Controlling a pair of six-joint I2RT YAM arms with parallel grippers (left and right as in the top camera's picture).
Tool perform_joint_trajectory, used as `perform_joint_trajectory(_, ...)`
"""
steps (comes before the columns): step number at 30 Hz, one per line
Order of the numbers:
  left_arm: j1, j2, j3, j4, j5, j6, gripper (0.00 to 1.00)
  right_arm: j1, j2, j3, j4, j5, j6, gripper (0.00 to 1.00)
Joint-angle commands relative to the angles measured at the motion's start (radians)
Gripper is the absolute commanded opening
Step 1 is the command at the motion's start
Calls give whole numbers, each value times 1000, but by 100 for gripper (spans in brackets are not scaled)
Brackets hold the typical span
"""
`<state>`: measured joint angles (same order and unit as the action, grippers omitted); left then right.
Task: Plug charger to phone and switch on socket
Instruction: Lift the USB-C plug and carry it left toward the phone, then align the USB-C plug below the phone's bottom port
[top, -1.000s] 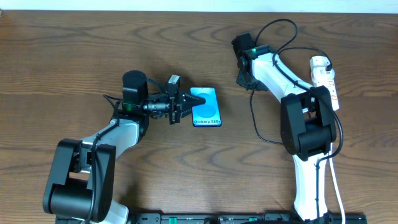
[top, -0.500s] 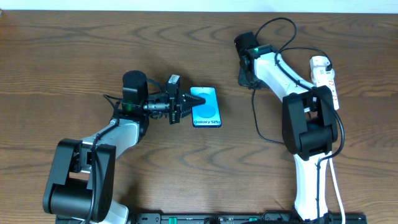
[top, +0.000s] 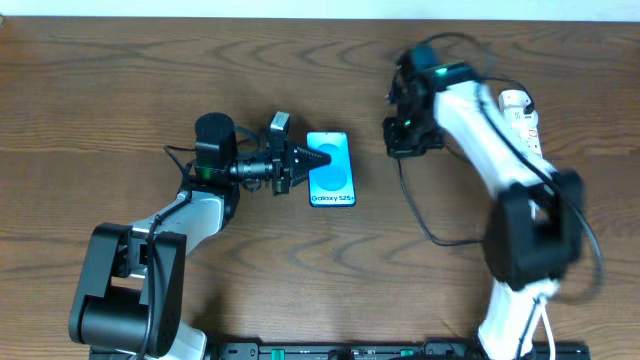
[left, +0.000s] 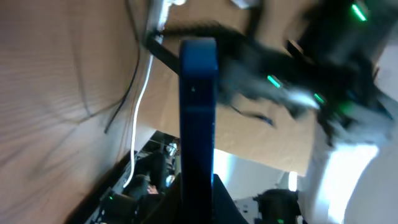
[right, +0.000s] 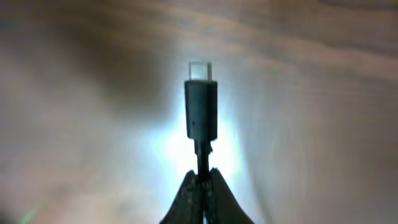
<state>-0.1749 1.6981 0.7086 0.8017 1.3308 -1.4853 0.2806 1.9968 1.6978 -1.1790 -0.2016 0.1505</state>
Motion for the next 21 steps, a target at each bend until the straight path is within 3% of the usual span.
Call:
perform_joint_trajectory(1, 0, -11, 29, 35, 31, 22, 8, -37, -177, -8, -68, -136, -134, 1)
perform_joint_trajectory(6, -1, -11, 29, 35, 31, 23, 7, -76, -393, -99, -104, -257, -188, 1)
perform_joint_trajectory(11, -1, -11, 29, 35, 21, 26, 7, -74, -651, -322, -61, -327, -190, 1)
perform_joint_trajectory(21, -5, -11, 29, 35, -181, 80, 7, 64, -1002, -715, 158, -366, 140, 1)
